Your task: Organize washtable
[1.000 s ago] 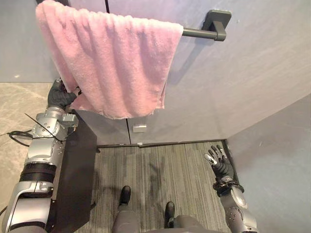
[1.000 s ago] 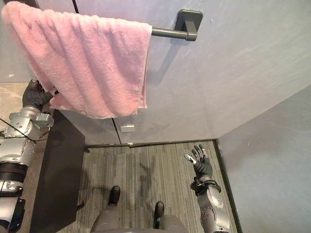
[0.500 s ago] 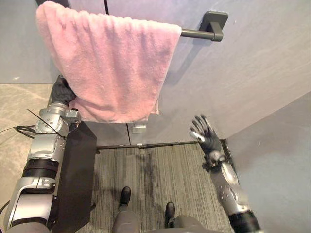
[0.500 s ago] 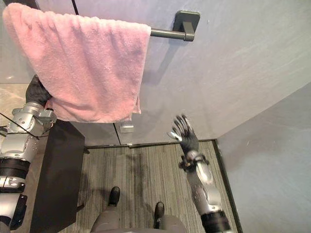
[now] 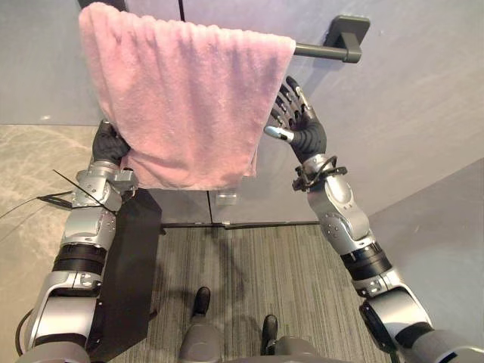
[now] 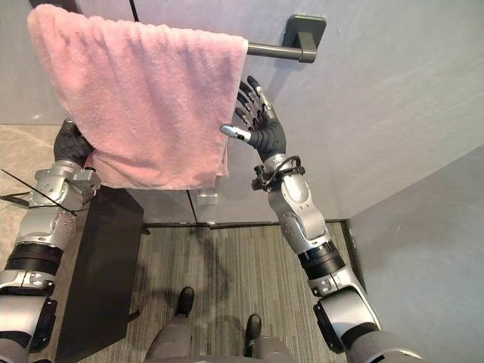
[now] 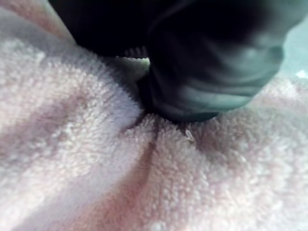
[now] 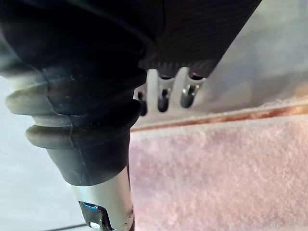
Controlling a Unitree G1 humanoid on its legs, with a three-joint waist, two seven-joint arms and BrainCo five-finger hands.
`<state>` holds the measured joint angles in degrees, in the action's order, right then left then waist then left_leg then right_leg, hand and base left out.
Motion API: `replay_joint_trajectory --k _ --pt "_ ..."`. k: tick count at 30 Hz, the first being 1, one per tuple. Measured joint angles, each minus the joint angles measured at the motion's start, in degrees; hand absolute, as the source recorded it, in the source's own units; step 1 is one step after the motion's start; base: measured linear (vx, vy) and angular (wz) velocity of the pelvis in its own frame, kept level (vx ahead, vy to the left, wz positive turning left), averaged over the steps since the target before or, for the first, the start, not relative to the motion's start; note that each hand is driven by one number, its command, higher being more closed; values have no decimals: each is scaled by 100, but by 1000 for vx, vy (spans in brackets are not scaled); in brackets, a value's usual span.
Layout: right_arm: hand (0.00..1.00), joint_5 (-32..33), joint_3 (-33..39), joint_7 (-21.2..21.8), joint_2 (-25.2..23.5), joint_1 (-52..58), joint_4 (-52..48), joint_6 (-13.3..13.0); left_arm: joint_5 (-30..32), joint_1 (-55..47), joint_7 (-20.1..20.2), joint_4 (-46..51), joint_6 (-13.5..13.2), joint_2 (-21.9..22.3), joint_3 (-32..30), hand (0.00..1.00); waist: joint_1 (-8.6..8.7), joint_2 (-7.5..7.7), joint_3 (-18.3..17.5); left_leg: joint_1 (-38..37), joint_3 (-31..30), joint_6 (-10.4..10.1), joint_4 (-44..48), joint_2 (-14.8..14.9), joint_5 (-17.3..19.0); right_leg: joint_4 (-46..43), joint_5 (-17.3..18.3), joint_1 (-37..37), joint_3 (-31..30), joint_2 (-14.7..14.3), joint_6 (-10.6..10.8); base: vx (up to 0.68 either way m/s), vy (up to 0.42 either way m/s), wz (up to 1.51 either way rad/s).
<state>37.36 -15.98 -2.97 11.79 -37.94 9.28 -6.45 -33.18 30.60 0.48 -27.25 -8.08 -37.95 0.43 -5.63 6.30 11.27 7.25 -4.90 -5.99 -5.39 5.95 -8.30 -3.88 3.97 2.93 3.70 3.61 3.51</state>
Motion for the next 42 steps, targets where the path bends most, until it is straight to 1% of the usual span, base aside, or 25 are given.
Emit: replay_joint_trajectory --k 2,6,8,9,13,16,18,23,26,33,37,38,40,42 --pt "0 86 -162 -58 -5 -163 175 6 -19 -34 -59 53 -6 0 -18 100 -15 -29 18 6 -29 -1 0 0 -4 0 0 -10 30 -2 0 -12 -12 6" --pt "0 461 -373 -54 -4 -316 341 30 -102 -39 -60 73 -8 0 -27 100 -26 -72 39 28 -74 -1 -1 0 -18 0 0 -10 71 -6 0 -12 -11 5" --pt "0 496 -452 -51 11 -370 357 31 -102 -44 -62 73 -9 -1 -64 100 -21 -83 42 35 -87 -4 -1 1 -21 0 0 -8 81 -9 0 -5 -6 2" --pt "100 502 -483 -48 12 -415 385 32 -102 -44 -64 74 -9 -1 -71 100 -20 -90 44 37 -90 -6 -1 1 -23 0 0 -7 82 -10 -1 0 0 0" --pt "100 539 -682 -42 7 -1024 858 35 -119 -44 -64 80 -18 -1 -70 100 -39 -170 41 90 -127 -19 -1 16 -45 -2 -5 32 107 -30 -9 -8 -6 2" --pt "100 535 -708 -65 1 -1193 863 34 -223 -44 -65 80 -69 -1 -65 100 -139 -230 38 96 -128 -20 -1 25 -44 0 -5 35 108 -39 -9 0 0 0" --pt "100 529 -707 -89 -1 -1234 863 34 -224 -43 -72 81 -116 -3 -65 100 -154 -258 42 98 -132 -20 -1 25 -45 0 -5 34 113 -39 -9 0 0 0" --pt "100 435 -693 -196 -2 -1239 863 34 -222 -44 -89 82 -123 -3 -66 100 -152 -260 42 102 -138 -21 -1 25 -47 -9 -5 36 118 -40 -10 0 0 0" --pt "100 262 -644 -211 5 -1262 863 33 -220 -44 -101 113 -123 -3 -66 100 -139 -261 41 102 -135 -21 -1 25 -48 -10 -5 39 115 -40 -9 0 0 0" --pt "100 223 -414 -261 26 -1279 862 33 -214 -71 -239 308 -132 0 -84 100 -137 -260 41 101 -127 -20 0 25 -51 -11 -5 38 115 -39 -9 0 0 0" --pt "100 77 -400 -323 111 -1278 861 34 -208 -135 -366 501 -155 149 -142 100 -139 -265 38 88 -119 -23 0 25 -61 -21 -5 33 114 -39 -9 0 0 0" --pt "100 22 -399 -325 107 -1278 850 35 -193 -252 -441 587 -182 245 -192 100 -133 -271 34 73 -113 -23 0 25 -61 -28 -5 31 101 -37 -9 0 0 -3" --pt "100 17 -395 -326 109 -1275 849 37 -106 -362 -465 665 -189 416 -350 100 -128 -277 31 61 -110 -23 0 25 -62 -35 -5 27 96 -37 -9 0 0 -2" --pt "100 10 -367 -324 104 -1273 845 45 -35 -481 -570 740 -194 498 -358 100 -130 -280 30 44 -107 -24 0 29 -62 -45 -5 16 94 -39 -9 0 0 0"
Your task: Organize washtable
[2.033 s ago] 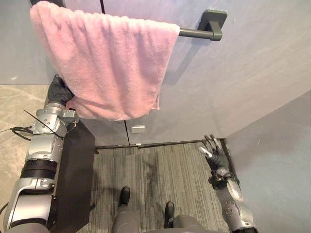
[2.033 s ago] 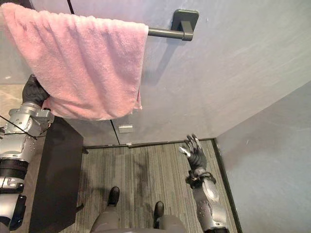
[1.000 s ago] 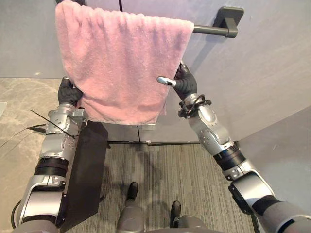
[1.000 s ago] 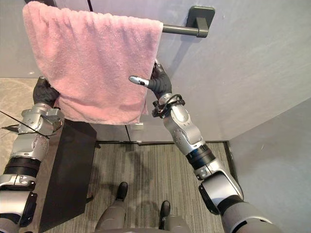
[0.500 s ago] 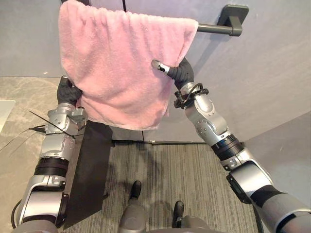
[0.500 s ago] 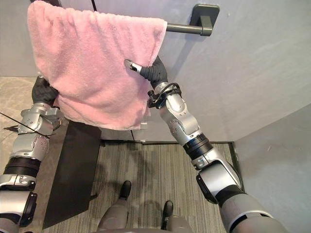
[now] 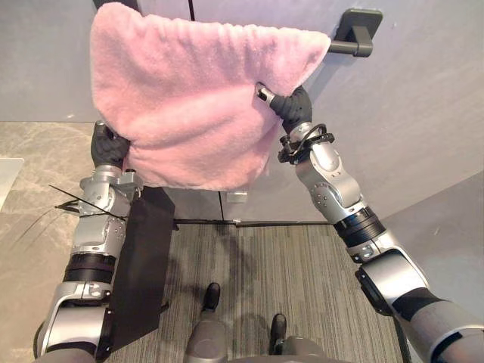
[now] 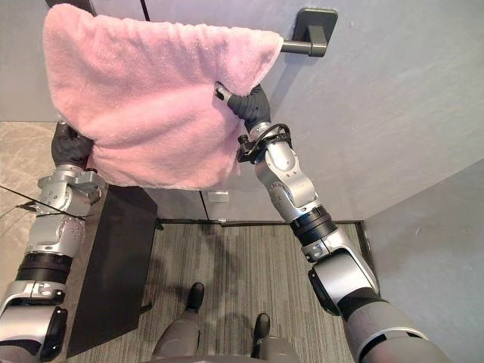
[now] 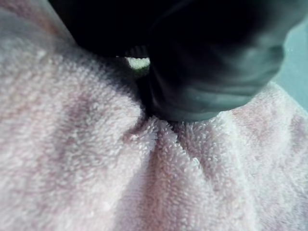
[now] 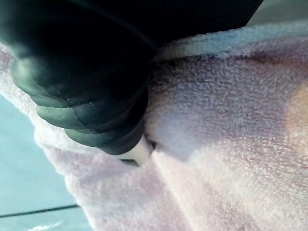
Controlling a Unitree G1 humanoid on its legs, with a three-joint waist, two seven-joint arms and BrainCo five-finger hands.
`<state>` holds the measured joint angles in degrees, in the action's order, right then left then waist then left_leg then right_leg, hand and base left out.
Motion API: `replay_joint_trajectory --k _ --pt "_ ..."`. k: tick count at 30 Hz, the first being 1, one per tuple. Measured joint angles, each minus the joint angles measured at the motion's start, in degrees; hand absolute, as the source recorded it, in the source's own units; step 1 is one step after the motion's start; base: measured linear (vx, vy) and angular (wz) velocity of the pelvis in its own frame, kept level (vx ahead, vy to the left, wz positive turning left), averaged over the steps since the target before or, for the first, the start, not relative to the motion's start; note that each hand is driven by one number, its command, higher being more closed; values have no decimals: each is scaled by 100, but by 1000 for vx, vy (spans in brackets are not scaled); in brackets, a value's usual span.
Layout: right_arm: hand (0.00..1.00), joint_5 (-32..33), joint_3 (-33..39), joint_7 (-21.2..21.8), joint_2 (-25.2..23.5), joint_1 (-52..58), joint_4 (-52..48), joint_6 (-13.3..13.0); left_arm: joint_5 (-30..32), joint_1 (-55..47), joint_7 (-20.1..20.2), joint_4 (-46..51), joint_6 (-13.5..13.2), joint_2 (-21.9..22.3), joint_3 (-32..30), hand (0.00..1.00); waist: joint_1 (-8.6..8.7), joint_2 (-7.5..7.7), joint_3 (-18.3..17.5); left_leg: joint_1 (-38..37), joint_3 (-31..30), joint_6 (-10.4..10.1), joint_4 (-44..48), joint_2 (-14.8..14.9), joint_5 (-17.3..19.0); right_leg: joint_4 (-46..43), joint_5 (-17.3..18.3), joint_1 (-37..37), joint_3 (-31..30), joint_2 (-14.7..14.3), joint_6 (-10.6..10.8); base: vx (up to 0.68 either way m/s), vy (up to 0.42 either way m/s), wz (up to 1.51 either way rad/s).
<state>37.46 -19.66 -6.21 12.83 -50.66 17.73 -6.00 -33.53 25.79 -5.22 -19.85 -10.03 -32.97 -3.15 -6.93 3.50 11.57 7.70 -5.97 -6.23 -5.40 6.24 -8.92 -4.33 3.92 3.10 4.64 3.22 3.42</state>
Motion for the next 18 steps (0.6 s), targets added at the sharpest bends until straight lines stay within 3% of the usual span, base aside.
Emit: replay_joint_trajectory --k 5,13,18 --pt "100 -174 152 -8 -14 139 -77 4 82 -245 -49 327 -53 214 -224 100 -9 -22 -12 -15 5 0 -1 0 0 -20 0 -3 -6 4 0 0 0 0" --pt "100 -383 357 -24 -7 346 -109 32 728 -509 -99 655 -50 492 -214 100 -14 -150 -86 -28 -21 6 -3 -2 -5 -19 0 -39 20 5 1 0 0 0" --pt "100 -383 388 -22 2 397 -109 91 742 -511 -98 728 -42 524 -110 100 -3 -159 -91 -50 -48 11 -4 -3 -8 -6 0 -86 56 5 1 0 0 3"
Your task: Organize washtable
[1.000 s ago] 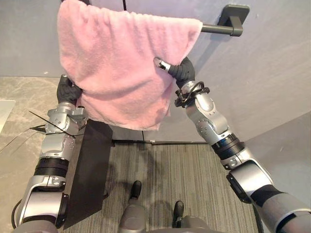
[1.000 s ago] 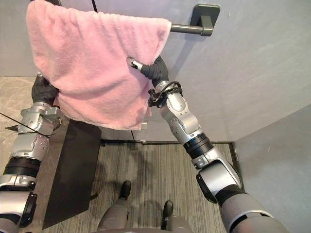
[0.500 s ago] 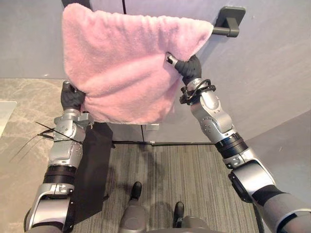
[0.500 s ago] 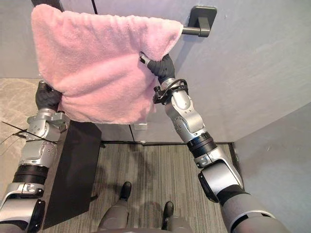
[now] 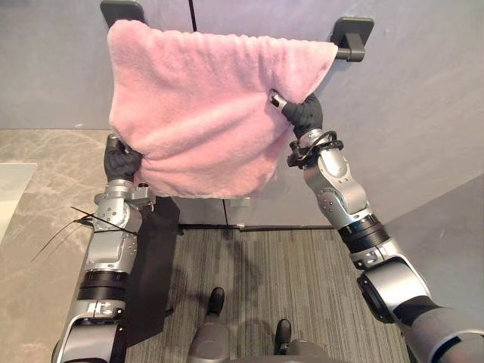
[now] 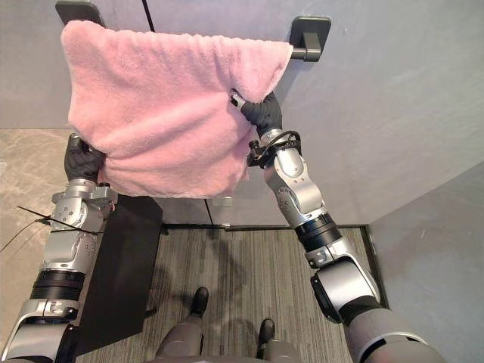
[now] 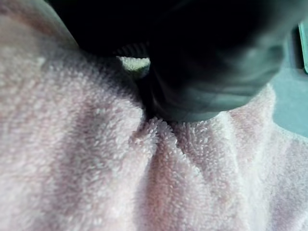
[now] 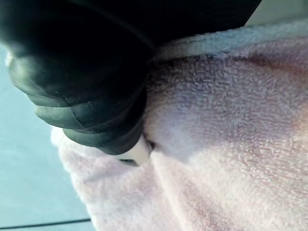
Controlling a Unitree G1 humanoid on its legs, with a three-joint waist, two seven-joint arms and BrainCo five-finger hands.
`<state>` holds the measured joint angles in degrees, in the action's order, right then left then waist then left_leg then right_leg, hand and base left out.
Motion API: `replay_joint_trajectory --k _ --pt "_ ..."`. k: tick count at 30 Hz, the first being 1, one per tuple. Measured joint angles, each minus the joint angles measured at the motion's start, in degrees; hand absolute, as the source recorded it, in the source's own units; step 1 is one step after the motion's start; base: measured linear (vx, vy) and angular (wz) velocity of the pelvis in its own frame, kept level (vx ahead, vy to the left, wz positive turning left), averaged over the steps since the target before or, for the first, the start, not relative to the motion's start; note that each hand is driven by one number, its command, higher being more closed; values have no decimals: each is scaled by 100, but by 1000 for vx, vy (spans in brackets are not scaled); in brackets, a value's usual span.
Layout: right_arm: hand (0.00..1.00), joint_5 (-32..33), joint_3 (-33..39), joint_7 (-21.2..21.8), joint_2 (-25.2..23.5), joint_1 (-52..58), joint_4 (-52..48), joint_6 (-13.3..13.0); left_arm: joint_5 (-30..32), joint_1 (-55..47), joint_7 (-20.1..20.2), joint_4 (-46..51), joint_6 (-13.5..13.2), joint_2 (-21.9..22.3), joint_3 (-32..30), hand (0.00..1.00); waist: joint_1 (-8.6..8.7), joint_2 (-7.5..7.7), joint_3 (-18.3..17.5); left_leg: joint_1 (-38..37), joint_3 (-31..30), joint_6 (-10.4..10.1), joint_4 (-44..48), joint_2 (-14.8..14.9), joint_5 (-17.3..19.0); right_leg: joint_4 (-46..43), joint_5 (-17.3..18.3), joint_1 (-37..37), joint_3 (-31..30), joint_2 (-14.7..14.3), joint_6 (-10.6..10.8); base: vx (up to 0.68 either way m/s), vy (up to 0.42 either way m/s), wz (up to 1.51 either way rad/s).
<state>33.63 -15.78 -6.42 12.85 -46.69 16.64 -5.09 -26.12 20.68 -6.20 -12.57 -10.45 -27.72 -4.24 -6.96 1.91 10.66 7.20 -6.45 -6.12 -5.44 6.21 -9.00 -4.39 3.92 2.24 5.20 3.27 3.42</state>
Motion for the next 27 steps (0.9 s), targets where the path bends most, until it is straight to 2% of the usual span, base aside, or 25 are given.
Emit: replay_joint_trajectory --k 16,20,27 --pt "100 1 1 -32 0 61 0 69 210 -9 -162 152 8 68 169 100 -5 9 -58 3 20 0 2 -1 -8 24 -1 -16 17 0 0 0 -1 1" --pt "100 0 1 -112 -2 154 4 124 223 -84 -199 160 11 77 163 100 -1 6 -215 7 17 0 2 1 -8 42 -1 -26 28 -1 0 0 0 0" --pt "100 13 33 -351 -8 150 245 151 215 -48 -321 159 114 289 295 100 11 6 -260 10 -83 -16 -4 3 -45 40 -1 -76 128 -11 0 -18 -6 8"
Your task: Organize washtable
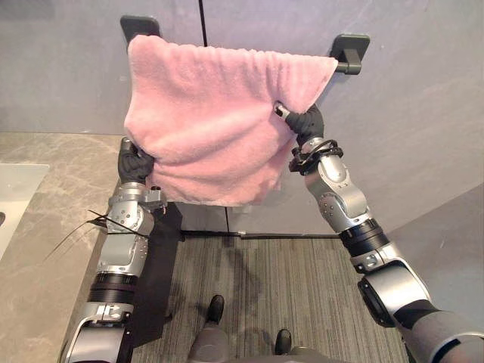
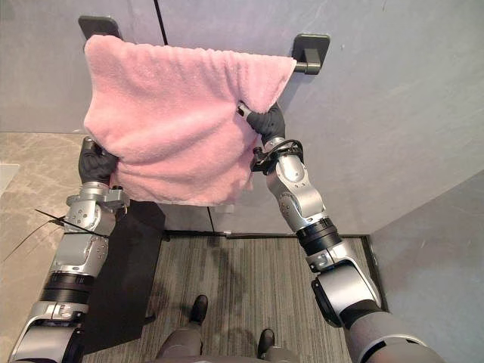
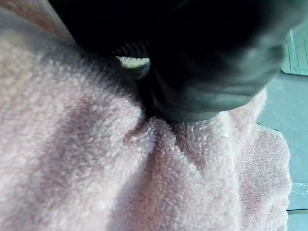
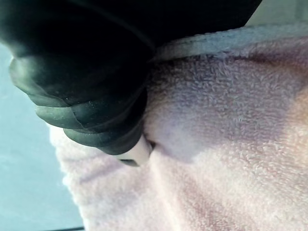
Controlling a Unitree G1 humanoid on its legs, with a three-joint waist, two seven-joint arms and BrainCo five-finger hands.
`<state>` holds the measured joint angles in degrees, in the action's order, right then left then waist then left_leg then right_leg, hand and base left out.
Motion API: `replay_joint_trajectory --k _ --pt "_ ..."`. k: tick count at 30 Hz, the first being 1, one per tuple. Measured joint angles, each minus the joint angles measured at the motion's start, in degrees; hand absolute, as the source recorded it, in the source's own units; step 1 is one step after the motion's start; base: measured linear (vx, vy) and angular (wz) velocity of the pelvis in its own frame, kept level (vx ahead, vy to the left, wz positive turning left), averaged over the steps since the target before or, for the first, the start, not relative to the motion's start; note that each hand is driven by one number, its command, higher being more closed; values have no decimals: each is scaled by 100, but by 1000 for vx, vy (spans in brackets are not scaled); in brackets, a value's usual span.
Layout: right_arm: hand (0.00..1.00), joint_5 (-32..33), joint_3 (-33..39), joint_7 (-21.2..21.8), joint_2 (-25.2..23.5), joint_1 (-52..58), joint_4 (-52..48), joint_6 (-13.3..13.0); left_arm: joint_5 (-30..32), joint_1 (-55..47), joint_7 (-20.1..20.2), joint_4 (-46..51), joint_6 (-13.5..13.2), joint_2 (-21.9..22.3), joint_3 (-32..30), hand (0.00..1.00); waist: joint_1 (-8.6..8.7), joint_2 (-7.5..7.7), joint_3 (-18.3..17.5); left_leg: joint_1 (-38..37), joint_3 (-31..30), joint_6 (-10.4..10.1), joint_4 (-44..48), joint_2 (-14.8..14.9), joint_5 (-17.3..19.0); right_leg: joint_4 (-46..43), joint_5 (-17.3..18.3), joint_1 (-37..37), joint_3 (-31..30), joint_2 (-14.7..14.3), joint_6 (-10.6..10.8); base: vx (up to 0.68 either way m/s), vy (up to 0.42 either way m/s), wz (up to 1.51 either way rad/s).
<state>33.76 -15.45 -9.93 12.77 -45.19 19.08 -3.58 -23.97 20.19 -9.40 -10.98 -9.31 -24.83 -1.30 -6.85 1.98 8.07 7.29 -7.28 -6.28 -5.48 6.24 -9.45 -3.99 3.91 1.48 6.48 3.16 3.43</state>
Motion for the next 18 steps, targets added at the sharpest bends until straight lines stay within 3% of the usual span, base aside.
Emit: replay_joint_trajectory --k 12,18 --pt "100 3 -8 -16 -14 -87 1 49 -6 522 -230 -79 46 181 357 100 11 6 -4 55 47 -8 2 14 -23 -1 -27 73 -26 -5 2 -4 -2 -1" --pt "100 9 -25 -168 -38 -219 54 158 -11 818 -344 -321 139 222 510 100 122 6 -4 56 45 -36 3 60 -47 -1 -45 70 -16 -43 -24 0 0 0"
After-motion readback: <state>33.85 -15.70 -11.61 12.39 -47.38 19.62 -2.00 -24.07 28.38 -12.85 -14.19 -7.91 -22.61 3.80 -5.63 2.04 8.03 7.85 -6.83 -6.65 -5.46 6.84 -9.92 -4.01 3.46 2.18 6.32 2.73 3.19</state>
